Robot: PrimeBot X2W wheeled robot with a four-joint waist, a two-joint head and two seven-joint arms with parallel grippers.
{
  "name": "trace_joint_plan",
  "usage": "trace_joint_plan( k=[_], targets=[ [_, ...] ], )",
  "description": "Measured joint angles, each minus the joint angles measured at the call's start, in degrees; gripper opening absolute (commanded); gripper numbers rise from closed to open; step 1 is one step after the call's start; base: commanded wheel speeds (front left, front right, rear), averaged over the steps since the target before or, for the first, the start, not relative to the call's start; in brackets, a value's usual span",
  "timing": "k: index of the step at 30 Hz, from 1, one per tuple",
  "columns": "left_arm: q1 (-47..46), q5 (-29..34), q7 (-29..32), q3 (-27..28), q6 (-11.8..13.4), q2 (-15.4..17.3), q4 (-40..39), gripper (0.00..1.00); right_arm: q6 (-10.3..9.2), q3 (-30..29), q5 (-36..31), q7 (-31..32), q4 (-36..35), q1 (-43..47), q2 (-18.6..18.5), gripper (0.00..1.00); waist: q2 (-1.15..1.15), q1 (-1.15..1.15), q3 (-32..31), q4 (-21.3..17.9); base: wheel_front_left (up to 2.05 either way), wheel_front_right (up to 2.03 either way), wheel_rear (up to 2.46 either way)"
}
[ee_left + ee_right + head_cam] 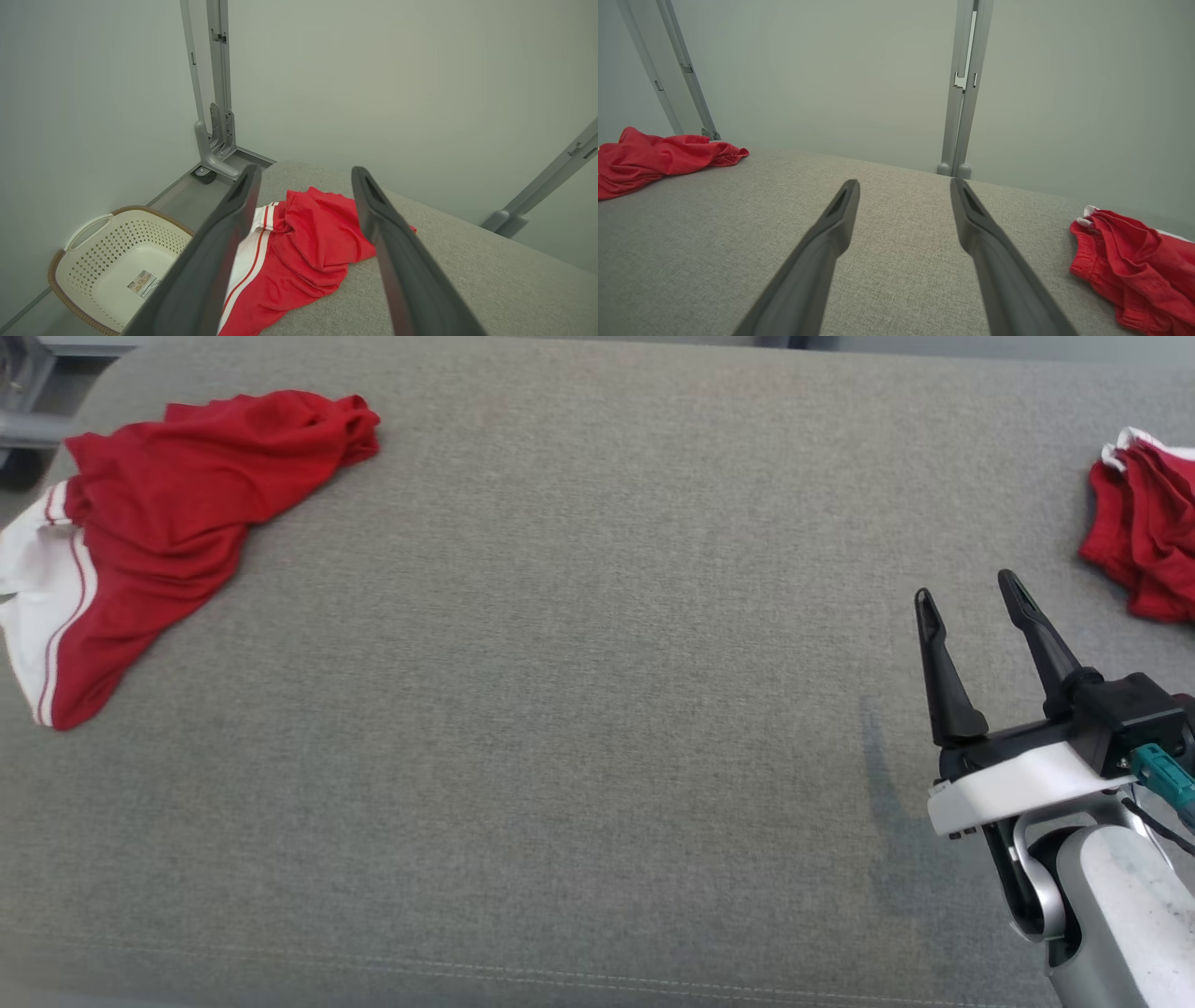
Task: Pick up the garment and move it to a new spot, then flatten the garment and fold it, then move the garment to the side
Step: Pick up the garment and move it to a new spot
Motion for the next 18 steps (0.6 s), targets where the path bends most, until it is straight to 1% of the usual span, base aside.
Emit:
trace_joint_plan(
  k=[3,5,6,11,18],
  targets=[
    [-2.08,1.09,0.67,2.77,0.53,3.30,2.66,1.00,0.01,0.16,-0.48,0.56,-1.48,-0.93,-0.16,1.00,0.00,0.00,2.14,-2.08,0.00,0.00,0.00],
    [-3.24,1.90,1.44,3.05,0.53,5.12,3.75,1.00,0.02,0.33,-0.66,1.18,-2.46,-1.51,-0.70,1.00,0.00,0.00,3.68,-3.39,0.00,0.00,0.00],
    [-3.61,2.04,1.82,3.03,0.53,5.45,4.09,1.00,0.04,0.33,-0.78,1.30,-2.92,-1.79,-1.00,1.00,0.00,0.00,4.46,-4.00,0.00,0.00,0.00],
    [-4.75,2.45,2.86,2.91,0.54,5.58,5.98,1.00,0.05,-0.20,-0.89,1.74,-5.03,-2.40,-1.85,1.00,0.00,0.00,7.77,-6.24,0.00,0.00,0.00],
    [-9.04,2.79,2.92,2.52,0.97,5.45,7.59,1.00,0.02,-2.22,-1.07,2.44,-8.08,-3.18,-3.26,1.00,0.00,0.00,13.81,-9.07,0.00,0.00,0.00]
  ],
)
